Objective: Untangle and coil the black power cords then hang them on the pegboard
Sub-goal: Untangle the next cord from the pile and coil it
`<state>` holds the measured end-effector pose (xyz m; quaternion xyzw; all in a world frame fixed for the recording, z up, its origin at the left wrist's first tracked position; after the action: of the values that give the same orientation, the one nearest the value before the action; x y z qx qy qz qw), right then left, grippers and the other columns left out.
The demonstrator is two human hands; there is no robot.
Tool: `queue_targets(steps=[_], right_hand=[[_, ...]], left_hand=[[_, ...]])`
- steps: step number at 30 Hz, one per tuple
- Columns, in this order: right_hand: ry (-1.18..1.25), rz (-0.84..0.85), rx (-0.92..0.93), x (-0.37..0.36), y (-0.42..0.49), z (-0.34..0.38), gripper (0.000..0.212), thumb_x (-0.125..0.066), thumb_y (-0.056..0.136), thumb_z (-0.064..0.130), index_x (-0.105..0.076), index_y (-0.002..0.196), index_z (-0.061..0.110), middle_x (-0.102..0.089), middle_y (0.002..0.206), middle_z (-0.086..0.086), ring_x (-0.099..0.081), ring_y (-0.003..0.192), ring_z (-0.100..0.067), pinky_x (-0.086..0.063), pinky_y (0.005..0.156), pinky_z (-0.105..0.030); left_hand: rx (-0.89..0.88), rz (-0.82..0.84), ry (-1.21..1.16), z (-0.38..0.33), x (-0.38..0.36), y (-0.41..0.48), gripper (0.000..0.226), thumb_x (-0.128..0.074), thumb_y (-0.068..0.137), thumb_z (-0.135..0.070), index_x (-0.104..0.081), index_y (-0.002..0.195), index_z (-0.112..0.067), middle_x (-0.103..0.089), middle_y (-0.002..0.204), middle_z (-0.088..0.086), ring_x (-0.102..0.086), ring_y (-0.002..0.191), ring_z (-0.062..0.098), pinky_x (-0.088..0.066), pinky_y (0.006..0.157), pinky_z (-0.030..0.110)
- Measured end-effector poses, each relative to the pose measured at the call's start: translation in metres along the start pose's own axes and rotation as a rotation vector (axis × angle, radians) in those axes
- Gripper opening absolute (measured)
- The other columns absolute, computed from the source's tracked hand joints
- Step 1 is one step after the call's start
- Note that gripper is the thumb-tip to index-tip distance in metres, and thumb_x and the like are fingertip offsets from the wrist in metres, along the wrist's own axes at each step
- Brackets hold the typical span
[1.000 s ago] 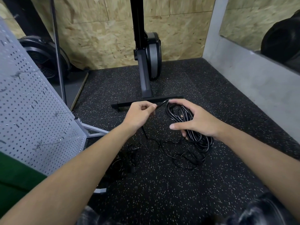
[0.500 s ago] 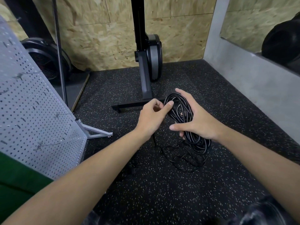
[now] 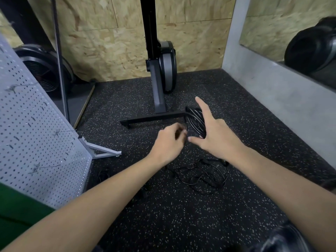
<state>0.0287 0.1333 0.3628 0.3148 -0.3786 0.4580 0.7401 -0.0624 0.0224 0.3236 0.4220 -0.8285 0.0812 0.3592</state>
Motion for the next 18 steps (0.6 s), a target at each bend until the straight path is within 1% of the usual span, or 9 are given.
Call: queue_targets(steps=[1,2,4,5,7,12,15,17,18], right_hand=[[0.011,-0.017,0.006,0.0,0.0,0.001,0.126,-0.084,0.085,0.039,0.018,0.158,0.051,-0.065,0.071,-0.005,-0.063,0.054,-0.021,-0.059,0.062,-0.047],[0.032,-0.029,0.009,0.0,0.001,0.0,0.129,-0.085,0.084,0.039,0.02,0.157,0.051,-0.066,0.073,-0.004,-0.065,0.056,-0.021,-0.06,0.063,-0.048],[0.066,-0.035,0.016,0.001,0.002,-0.001,0.134,-0.088,0.082,0.039,0.024,0.156,0.052,-0.068,0.074,-0.003,-0.068,0.058,-0.02,-0.061,0.065,-0.048],[0.063,-0.033,0.024,0.002,0.003,-0.002,0.137,-0.088,0.08,0.039,0.025,0.155,0.052,-0.068,0.073,-0.002,-0.068,0.058,-0.019,-0.061,0.064,-0.048],[0.075,-0.021,0.026,0.002,0.003,-0.004,0.14,-0.091,0.077,0.039,0.025,0.156,0.051,-0.07,0.074,0.0,-0.069,0.06,-0.017,-0.062,0.067,-0.046],[0.152,0.003,0.024,0.001,0.003,-0.006,0.143,-0.094,0.071,0.044,0.019,0.157,0.052,-0.073,0.094,0.001,-0.071,0.078,-0.012,-0.058,0.083,-0.038],[0.174,-0.005,0.029,0.001,0.002,-0.003,0.139,-0.092,0.075,0.041,0.017,0.159,0.049,-0.066,0.097,0.006,-0.066,0.08,-0.005,-0.05,0.076,-0.027],[0.187,0.003,0.017,-0.001,0.002,-0.005,0.137,-0.092,0.076,0.037,0.016,0.16,0.048,-0.063,0.093,0.013,-0.066,0.077,-0.004,-0.048,0.068,-0.018],[0.195,0.008,-0.002,-0.002,0.003,-0.009,0.136,-0.091,0.078,0.032,0.016,0.16,0.048,-0.065,0.094,0.011,-0.067,0.075,-0.006,-0.05,0.066,-0.018]], left_hand=[[0.025,0.018,-0.05,0.002,-0.005,0.001,0.022,-0.053,0.108,-0.02,-0.072,0.118,-0.018,-0.075,0.104,-0.006,-0.068,0.085,0.007,-0.047,0.068,0.007],[0.072,0.028,-0.161,0.005,-0.008,0.001,0.025,-0.052,0.107,-0.016,-0.074,0.12,-0.017,-0.076,0.108,-0.004,-0.071,0.09,0.01,-0.054,0.079,0.013],[0.206,0.05,-0.464,0.013,-0.015,0.002,0.03,-0.049,0.106,-0.006,-0.076,0.116,-0.014,-0.079,0.107,0.003,-0.075,0.09,0.018,-0.062,0.089,0.036],[0.257,0.054,-0.581,0.015,-0.017,0.001,0.032,-0.048,0.105,-0.001,-0.077,0.111,-0.013,-0.079,0.104,0.006,-0.074,0.087,0.021,-0.064,0.087,0.04],[0.303,0.072,-0.705,0.013,-0.019,0.001,0.034,-0.05,0.102,0.005,-0.078,0.101,-0.014,-0.079,0.096,0.005,-0.068,0.08,0.019,-0.063,0.078,0.037],[0.266,0.12,-0.764,0.011,-0.018,0.001,0.026,-0.061,0.102,0.0,-0.08,0.094,-0.016,-0.08,0.089,0.009,-0.07,0.08,0.019,-0.06,0.089,0.042],[0.277,0.146,-0.832,0.008,-0.017,0.0,0.01,-0.063,0.103,-0.006,-0.071,0.108,-0.01,-0.079,0.088,0.013,-0.073,0.072,0.018,-0.065,0.075,0.037],[0.257,0.149,-0.809,0.006,-0.016,0.001,0.013,-0.063,0.104,-0.01,-0.065,0.116,-0.006,-0.079,0.095,0.017,-0.075,0.079,0.023,-0.065,0.076,0.036],[0.227,0.149,-0.771,0.005,-0.014,0.003,0.015,-0.062,0.105,-0.013,-0.063,0.118,-0.006,-0.08,0.097,0.016,-0.076,0.085,0.024,-0.063,0.082,0.036]])
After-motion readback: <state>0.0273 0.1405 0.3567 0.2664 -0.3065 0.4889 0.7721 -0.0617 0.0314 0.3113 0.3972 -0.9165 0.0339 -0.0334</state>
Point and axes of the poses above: each hand's wrist, its own y-axis towards the middle knuckle, its own x-axis out of the back of the hand, z = x × y, the point moved 10 cm from there along y, towards the middle knuckle
